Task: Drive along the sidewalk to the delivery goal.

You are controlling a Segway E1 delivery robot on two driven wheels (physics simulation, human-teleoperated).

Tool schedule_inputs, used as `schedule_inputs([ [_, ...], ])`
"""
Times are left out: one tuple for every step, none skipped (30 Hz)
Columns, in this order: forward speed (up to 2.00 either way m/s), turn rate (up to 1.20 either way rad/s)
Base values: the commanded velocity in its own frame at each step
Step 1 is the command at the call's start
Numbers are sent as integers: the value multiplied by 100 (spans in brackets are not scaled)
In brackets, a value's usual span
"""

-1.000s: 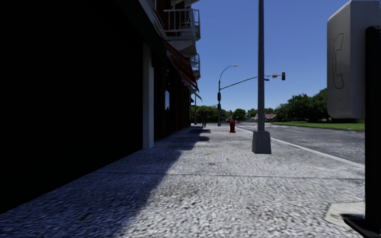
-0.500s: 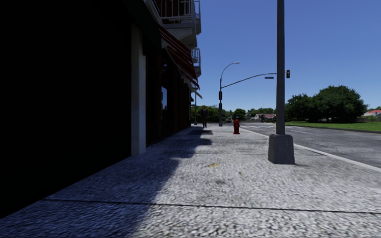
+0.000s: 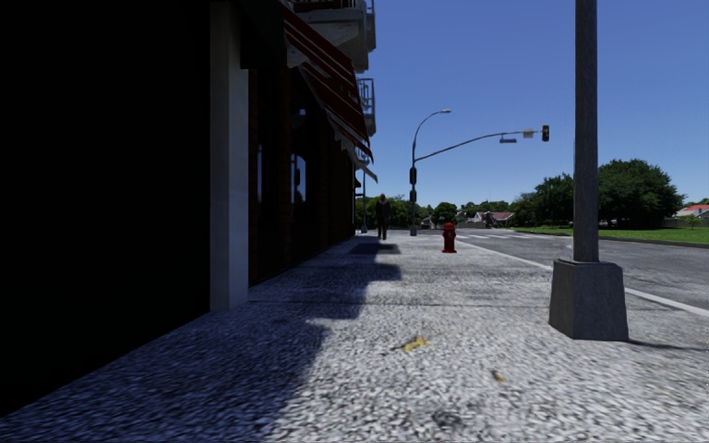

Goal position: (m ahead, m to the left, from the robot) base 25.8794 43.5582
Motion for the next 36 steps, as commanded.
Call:
schedule_inputs([
  [193,0],
  [193,0],
  [193,0],
  [193,0],
  [193,0],
  [193,0],
  [193,0],
  [193,0],
  [193,0],
  [193,0],
  [193,0],
  [193,0],
  [193,0],
  [193,0],
  [194,0],
  [194,0],
  [196,0],
  [196,0],
  [200,0],
  [200,0],
  [200,0],
  [200,0],
  [200,0],
  [200,0],
  [200,0],
  [200,0],
  [200,0],
  [200,0],
  [200,0],
  [200,0],
  [200,0],
  [200,0],
  [200,0],
  [200,0],
  [200,0],
  [200,0],
])
